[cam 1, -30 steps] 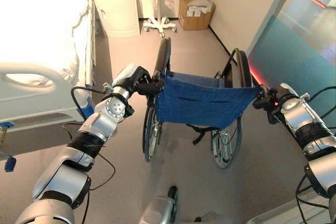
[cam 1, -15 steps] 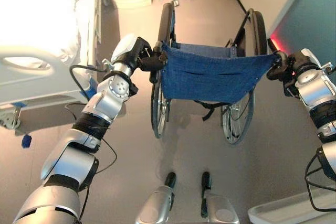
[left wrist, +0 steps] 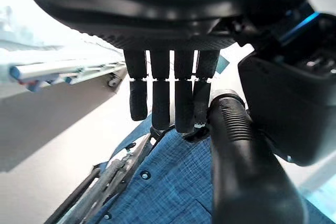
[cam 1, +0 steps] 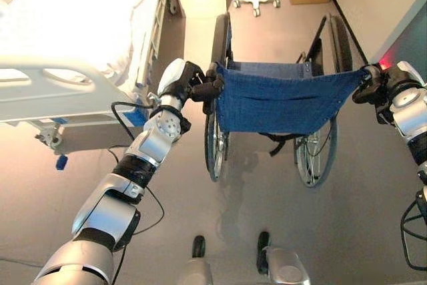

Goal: Push the wheelchair next to the bed

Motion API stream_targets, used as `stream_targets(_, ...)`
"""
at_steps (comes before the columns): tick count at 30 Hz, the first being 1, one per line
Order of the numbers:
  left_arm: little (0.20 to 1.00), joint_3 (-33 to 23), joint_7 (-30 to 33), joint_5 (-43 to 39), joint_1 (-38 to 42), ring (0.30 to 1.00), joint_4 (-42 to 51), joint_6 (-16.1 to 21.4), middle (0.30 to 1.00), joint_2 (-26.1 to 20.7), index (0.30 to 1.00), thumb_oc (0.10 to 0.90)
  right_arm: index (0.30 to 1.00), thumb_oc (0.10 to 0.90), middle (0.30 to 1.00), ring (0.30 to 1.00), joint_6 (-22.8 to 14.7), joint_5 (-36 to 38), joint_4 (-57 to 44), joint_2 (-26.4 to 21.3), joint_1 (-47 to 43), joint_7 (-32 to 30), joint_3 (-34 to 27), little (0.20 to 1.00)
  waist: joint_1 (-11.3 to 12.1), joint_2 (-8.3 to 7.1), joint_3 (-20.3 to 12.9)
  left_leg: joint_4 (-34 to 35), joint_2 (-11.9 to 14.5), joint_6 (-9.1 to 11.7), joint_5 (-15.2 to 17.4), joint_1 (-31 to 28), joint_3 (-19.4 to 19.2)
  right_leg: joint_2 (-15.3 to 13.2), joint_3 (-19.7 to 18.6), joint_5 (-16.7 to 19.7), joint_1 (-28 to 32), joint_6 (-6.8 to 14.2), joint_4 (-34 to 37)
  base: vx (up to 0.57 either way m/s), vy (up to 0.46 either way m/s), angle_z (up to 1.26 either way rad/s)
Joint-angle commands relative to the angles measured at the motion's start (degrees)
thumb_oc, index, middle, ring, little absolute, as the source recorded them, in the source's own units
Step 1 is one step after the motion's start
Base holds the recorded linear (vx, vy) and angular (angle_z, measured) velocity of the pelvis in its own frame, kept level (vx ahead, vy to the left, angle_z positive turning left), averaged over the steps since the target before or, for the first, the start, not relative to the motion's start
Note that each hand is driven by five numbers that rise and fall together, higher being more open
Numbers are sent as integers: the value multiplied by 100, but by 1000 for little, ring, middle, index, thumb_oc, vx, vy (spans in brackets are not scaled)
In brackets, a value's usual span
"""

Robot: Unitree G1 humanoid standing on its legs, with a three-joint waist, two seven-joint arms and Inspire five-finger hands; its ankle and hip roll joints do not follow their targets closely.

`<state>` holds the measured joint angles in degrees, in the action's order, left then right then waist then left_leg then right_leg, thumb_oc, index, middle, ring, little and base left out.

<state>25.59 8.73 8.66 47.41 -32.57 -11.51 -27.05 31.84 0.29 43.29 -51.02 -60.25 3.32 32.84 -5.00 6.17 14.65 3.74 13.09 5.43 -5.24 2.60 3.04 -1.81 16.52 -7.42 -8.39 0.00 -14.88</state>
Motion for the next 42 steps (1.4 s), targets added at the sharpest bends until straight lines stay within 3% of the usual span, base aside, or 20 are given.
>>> stream_targets(1,300,849,-580,188,-987,300,-287,-284,300,1,300,400,300,400,300,300,-1720,-225,-650,957,-365,489,699,300,567,-763,353,-1993,-339,-39,-223,-331,-68,-283,-356,523,332,221,433,394,-249,18)
stream_targets(2,300,842,-583,190,-1009,300,-287,-276,300,8,300,400,300,400,300,300,-1707,-244,-640,976,-356,478,702,300,604,-784,356,-1971,-474,-86,-167,-237,-28,-271,-381,544,380,227,481,348,-196,20)
stream_targets(3,300,839,-594,196,-1050,300,-244,-291,300,1,300,400,300,400,300,300,-1638,-201,-615,1028,-377,431,735,300,720,-810,436,-1972,-790,-200,35,-25,-11,-197,-457,532,567,238,557,227,-128,9)
stream_targets(5,300,859,-616,197,-1088,300,-123,-359,300,3,300,400,300,400,300,300,-1515,-125,-585,1140,-359,269,752,300,979,-814,636,-2024,-1371,-242,61,747,-250,9,-525,465,1029,226,751,295,-176,-20)
stream_targets(6,300,868,-616,197,-1095,300,-111,-362,300,1,300,400,300,400,300,300,-1506,-137,-582,1162,-334,250,732,300,1025,-798,681,-2037,-1428,-233,27,891,-351,57,-512,442,1123,219,778,428,-201,-34)
stream_targets(7,300,911,-621,193,-1138,300,-30,-372,300,-18,300,400,300,400,300,300,-1458,-153,-587,1220,-243,235,668,300,1196,-672,821,-1866,-1560,-176,-300,1387,-768,281,-461,380,1409,168,865,404,-125,-40)
stream_targets(9,300,935,-630,138,-1168,300,33,-359,300,-88,300,400,300,400,300,300,-1493,-229,-544,1267,-258,271,664,300,1379,-558,899,-1480,-1708,-139,-604,1585,-997,457,-542,325,1640,151,909,426,-65,-75)
stream_targets(12,300,861,-654,112,-1173,300,51,-312,300,-190,300,400,300,400,300,300,-1664,-221,-364,1348,-403,345,683,300,1494,-532,852,-1321,-1726,-418,-293,1436,-1212,540,-675,86,1610,109,716,316,54,-92)
stream_targets(13,300,858,-678,34,-1158,300,-73,-296,300,-194,300,400,300,400,300,300,-1782,-289,-227,1439,-379,440,627,300,1523,-585,797,-1526,-1771,-547,27,1401,-1135,462,-665,-38,1633,130,526,238,66,-80)
stream_targets(17,300,845,-924,27,-996,300,-308,-194,300,-356,300,400,300,400,300,300,-2084,-224,0,1597,-276,450,605,300,1754,-788,596,-1841,-1702,-850,505,1277,-1071,329,-515,-292,1844,229,-211,376,-4,-20)
stream_targets(19,300,835,-965,118,-968,300,-331,-193,300,-438,300,400,300,400,300,300,-2213,-173,41,1638,-207,416,575,300,1884,-902,458,-1780,-1707,-958,531,1231,-1017,159,-366,51,1921,458,-838,305,7,31)
stream_targets(21,300,833,-939,137,-973,300,-354,-149,300,-471,300,400,300,400,300,300,-2382,-165,114,1610,-163,420,545,300,1940,-894,351,-1692,-1704,-1034,543,1170,-890,36,-415,415,1819,648,-1453,321,51,28)
stream_targets(23,300,856,-933,217,-1044,300,-326,-103,300,-433,300,400,300,400,300,300,-2433,-124,119,1508,-65,444,506,300,1891,-870,263,-1674,-1776,-1064,566,1077,-640,108,-766,645,1647,756,-1845,402,-1,7)
stream_targets(26,300,900,-963,217,-1058,300,-274,-31,300,-513,300,400,300,400,300,300,-2414,-82,116,1446,17,403,471,300,1800,-933,265,-1878,-1934,-1024,726,1000,-250,-196,-831,821,1292,769,-1235,340,-167,3)
stream_targets(28,300,940,-810,124,-927,300,-303,17,300,-566,300,400,300,400,300,300,-2368,-83,155,1528,-180,269,516,300,1521,-783,547,-1935,-1814,-999,969,624,194,-601,-969,982,-99,696,-900,228,-270,-42)
stream_targets(30,300,982,-728,40,-839,300,-280,66,300,-638,300,400,300,400,300,300,-2224,-52,36,1522,-271,179,575,300,1332,-852,786,-2130,-1885,-1015,1310,508,373,-925,-1110,1515,-692,787,-386,337,-349,-27)
stream_targets(32,300,1007,-729,31,-778,300,-161,117,300,-696,300,400,300,400,300,300,-1934,8,-160,1412,-405,167,632,300,1125,-888,925,-2115,-1953,-979,1482,325,685,-930,-1343,1678,-1024,894,647,478,-403,26)
stream_targets(36,300,1053,-668,199,-717,300,-24,314,300,-675,300,400,300,400,300,300,-1419,296,-345,1102,-752,160,687,300,1010,-1019,819,-2077,-2082,-901,1396,570,961,-630,-1680,1500,-725,916,931,267,-326,101)
stream_targets(38,300,1096,-693,184,-807,300,5,397,300,-644,300,400,300,400,300,300,-1177,330,-488,1013,-770,204,732,300,984,-1019,750,-2133,-1835,-764,1326,679,837,-634,-1483,1352,-616,851,591,342,-358,164)
stream_targets(42,300,1121,-713,194,-869,300,4,448,300,-501,300,400,300,400,300,300,-1163,267,-569,810,-639,304,646,300,829,-974,733,-1901,-1276,-550,1191,408,524,-670,-1096,1097,-494,700,433,294,-190,80)
